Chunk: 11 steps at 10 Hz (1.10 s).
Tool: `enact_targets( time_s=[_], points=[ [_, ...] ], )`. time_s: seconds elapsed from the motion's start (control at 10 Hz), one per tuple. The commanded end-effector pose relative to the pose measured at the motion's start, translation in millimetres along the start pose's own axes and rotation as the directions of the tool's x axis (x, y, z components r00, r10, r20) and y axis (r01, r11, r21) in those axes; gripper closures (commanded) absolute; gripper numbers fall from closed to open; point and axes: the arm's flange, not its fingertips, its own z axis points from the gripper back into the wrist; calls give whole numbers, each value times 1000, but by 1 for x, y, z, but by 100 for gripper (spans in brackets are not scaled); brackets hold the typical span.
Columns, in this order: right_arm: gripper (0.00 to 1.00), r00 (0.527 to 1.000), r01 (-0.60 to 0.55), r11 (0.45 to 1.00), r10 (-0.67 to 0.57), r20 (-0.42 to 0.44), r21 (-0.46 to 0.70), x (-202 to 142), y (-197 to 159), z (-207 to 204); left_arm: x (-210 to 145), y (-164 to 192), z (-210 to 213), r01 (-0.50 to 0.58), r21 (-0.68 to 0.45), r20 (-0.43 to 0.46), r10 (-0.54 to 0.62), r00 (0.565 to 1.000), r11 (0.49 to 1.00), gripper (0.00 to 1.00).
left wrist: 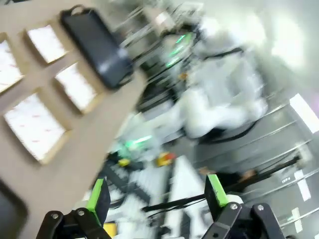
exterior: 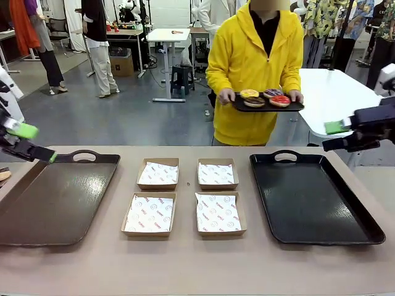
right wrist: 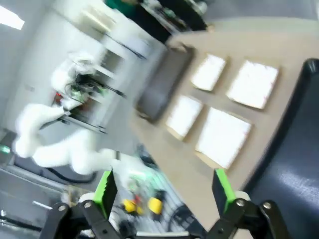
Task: Individually package the donuts and arrange them on the tray.
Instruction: Pick up one Paper togo box.
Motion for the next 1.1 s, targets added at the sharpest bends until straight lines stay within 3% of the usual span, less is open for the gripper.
enact_targets(
  time_s=[0.0, 0.5, 1.0],
  points=[
    [0, 993, 111, 984, -114, 12, 140, -50, -33, -8, 3, 30, 20, -200, -95, 127, 211, 969, 975, 0],
    [0, 976, 213, 973, -216, 28, 93, -73, -80, 29, -23, 78, 76, -369, -52, 215, 371, 904, 928, 0],
    [0, 987, 153, 986, -156, 38, 59, -68, -58, 25, -38, 86, 104, -432, 33, 317, 400, 860, 901, 0]
  ],
)
